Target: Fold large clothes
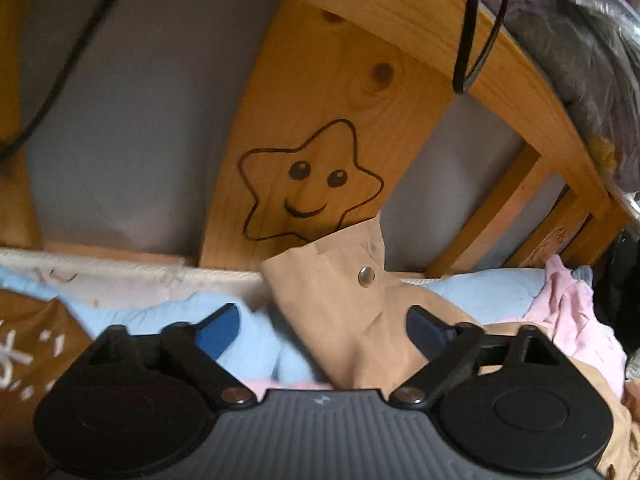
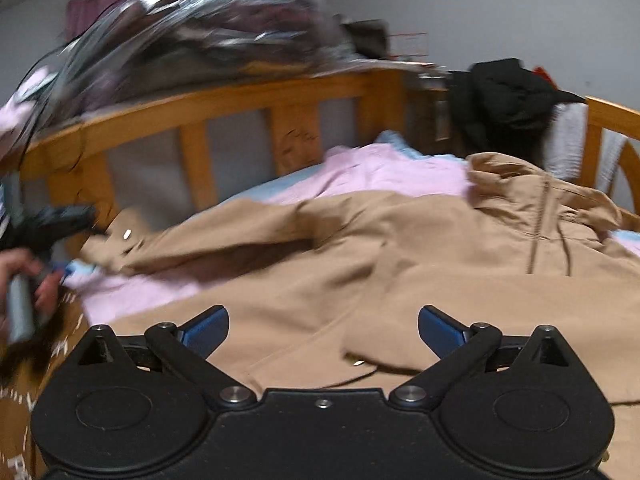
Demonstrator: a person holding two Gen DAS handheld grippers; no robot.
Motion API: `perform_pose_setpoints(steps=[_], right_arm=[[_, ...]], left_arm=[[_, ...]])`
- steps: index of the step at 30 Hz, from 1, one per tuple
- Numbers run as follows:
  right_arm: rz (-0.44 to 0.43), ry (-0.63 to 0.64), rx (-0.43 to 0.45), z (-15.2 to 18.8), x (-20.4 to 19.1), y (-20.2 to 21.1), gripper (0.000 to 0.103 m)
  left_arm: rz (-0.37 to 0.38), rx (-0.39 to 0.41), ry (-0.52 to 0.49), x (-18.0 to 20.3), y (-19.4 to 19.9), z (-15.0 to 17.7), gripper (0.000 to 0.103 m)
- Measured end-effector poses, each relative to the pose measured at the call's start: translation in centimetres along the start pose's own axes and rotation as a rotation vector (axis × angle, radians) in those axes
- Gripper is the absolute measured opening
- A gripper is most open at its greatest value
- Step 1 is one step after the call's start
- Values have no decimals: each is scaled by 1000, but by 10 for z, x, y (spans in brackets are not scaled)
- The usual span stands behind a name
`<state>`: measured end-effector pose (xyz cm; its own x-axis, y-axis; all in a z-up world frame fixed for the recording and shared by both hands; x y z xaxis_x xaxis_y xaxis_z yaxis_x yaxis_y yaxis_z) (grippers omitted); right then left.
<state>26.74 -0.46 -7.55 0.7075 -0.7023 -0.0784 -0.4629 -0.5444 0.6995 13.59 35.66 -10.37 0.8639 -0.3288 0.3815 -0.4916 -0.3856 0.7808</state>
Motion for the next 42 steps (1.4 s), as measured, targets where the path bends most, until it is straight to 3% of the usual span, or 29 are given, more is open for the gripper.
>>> perform_pose_setpoints(steps=[1, 2, 3, 5, 6, 9, 14, 17, 22, 25, 28, 31, 33, 35, 37, 39, 42], right_arm=[[0, 8, -10, -1, -2, -2, 101], [-4, 7, -16, -3, -1, -4, 101], [-8, 1, -19, -5, 0, -6, 101], [-11, -24, -14, -12, 5, -10, 101], [-11, -37, -10, -14, 11, -12, 101], [-10, -80, -8, -24, 23, -18, 101], [-71, -142, 20, -65, 42, -16, 100], [-245, -239, -13, -102, 48, -14, 100], [-520, -421, -76, -144, 50, -14, 100], [-590, -513, -119, -148, 51, -18, 100], [-562, -610, -175, -134, 57, -29, 95], [-479, -684, -238, -116, 66, -38, 73], [-422, -697, -251, -111, 71, -37, 25], [-363, -678, -239, -112, 77, -29, 2], [-321, -619, -201, -120, 80, -15, 1], [-280, -555, -155, -133, 84, 4, 1], [-248, -495, -88, -158, 95, 33, 1]], left_arm=[[-2, -14, 1, 2, -6, -2, 79], [-7, -27, 9, 1, -12, -3, 66], [-15, -43, 20, 0, -19, -4, 45], [-38, -50, 43, -2, -27, -4, 23], [-25, -34, 40, -5, -23, -1, 7], [7, 71, -86, 14, 3, 3, 2], [191, 245, -414, 81, 59, 30, 1], [344, 295, -625, 129, 92, 59, 1], [510, 328, -919, 185, 141, 125, 1], [562, 318, -1021, 203, 152, 161, 1], [601, 320, -1100, 212, 160, 193, 1], [624, 299, -1133, 217, 162, 210, 1], [628, 280, -1150, 221, 161, 217, 2], [645, 243, -1151, 224, 161, 222, 6], [672, 205, -1135, 227, 160, 222, 19], [684, 214, -1112, 224, 165, 223, 62], [681, 262, -1099, 219, 174, 224, 69]])
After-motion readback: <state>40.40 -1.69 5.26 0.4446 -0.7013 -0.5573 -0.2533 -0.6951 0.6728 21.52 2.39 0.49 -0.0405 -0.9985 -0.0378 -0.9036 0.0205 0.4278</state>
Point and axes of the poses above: each gripper's, at about its wrist camera, not at the fingertips, and y roughly against the way its jaws point, x to its right, z to its underside, the point moved 9 cm from there along -y, roughly the way its jaws point, and after that the axes turned 14 degrees about -x, right-handed, at the moved point
